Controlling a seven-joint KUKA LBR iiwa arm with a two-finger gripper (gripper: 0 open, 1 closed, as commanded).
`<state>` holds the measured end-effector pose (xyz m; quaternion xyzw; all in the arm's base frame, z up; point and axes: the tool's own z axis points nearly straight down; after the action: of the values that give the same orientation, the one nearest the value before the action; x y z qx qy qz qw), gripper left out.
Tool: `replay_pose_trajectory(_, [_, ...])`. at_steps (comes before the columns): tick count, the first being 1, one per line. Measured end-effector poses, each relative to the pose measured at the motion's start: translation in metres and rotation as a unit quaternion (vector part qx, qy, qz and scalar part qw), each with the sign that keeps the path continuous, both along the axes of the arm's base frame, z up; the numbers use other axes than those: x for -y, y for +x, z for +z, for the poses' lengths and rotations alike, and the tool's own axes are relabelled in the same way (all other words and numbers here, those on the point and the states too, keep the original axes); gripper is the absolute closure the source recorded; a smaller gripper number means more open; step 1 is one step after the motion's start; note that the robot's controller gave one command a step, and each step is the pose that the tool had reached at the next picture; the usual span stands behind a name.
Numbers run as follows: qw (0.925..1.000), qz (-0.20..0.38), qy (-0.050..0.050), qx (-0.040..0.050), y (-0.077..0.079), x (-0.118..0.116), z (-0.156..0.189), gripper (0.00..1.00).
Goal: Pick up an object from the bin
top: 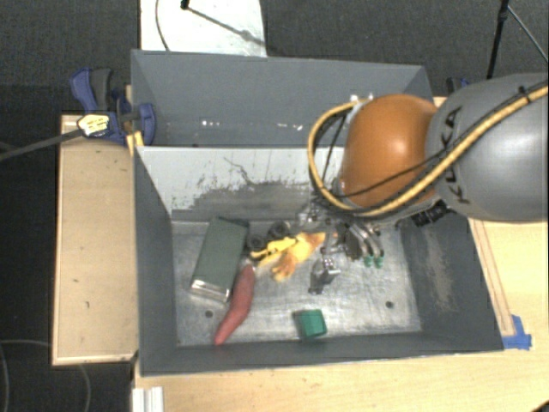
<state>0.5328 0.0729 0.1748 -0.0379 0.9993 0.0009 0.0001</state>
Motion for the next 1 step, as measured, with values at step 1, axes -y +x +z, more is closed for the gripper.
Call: replay_pose_trajectory(1, [0.9983,-0.057,0.001,0.0147,0.0552,-0.051,-0.0887,1.0])
